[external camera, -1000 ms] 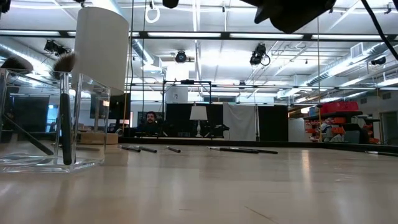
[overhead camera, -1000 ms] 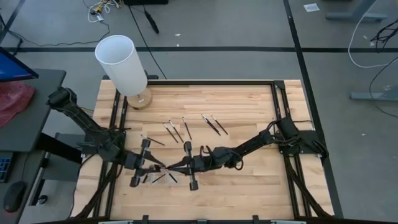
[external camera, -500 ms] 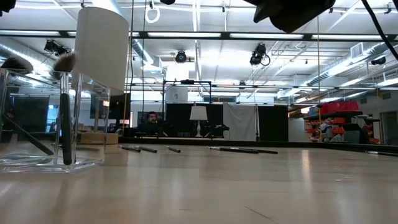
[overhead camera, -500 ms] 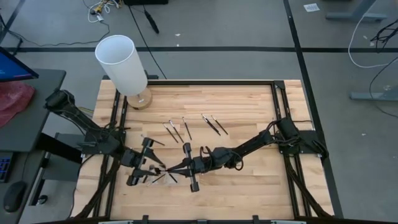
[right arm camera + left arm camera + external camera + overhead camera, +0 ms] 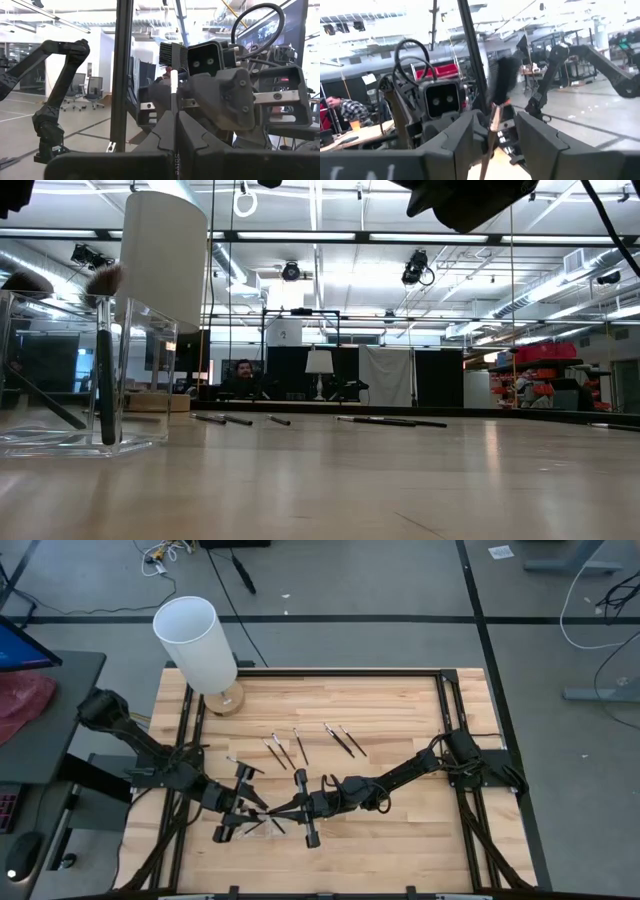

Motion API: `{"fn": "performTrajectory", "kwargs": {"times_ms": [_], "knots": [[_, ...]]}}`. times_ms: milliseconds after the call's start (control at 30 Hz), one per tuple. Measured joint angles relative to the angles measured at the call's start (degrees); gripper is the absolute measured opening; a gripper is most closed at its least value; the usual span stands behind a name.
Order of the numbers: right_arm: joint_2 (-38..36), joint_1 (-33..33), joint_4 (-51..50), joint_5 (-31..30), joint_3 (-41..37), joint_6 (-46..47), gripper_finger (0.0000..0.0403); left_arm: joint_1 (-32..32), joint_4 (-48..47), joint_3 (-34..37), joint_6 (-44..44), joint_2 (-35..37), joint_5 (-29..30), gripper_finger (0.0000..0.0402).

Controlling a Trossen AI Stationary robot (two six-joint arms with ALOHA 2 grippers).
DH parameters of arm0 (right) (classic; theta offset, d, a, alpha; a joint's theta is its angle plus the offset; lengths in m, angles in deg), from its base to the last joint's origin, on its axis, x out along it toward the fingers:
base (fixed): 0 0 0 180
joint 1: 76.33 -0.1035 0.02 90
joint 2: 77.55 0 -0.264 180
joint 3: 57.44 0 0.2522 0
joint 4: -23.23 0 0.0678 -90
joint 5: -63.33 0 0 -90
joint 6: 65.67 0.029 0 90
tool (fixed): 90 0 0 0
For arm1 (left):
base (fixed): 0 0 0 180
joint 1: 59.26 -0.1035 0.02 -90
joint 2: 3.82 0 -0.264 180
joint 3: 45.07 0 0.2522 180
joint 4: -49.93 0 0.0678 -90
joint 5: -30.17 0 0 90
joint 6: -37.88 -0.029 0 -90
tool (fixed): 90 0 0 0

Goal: Put items in baskets/containers
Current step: Put the eye groomer brush into the transparent organizer

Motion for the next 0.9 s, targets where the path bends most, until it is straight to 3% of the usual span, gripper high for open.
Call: {"fn": "performTrajectory", "kwargs": {"times_ms": [233,533,767,900], "knots": [[0.0,0.0,0.0,0.0,0.0,0.0,0.0002,0.0,1.6,0.0,0.0,-0.1,-0.3,0.0116],[0.0,0.1,0.0,-1.1,0.0,0.1,0.0002,-0.1,1.7,0.0,-0.2,-0.1,-1.9,0.0018],[-0.6,0.1,-2.9,-1.0,0.1,0.0,0.0031,0.3,0.7,0.0,1.0,-0.1,-2.1,0.0017],[-4.6,-0.5,-13.7,-3.0,0.1,1.0,0.0063,0.7,0.9,0.0,3.1,-0.1,-2.0,0.0013]]}}
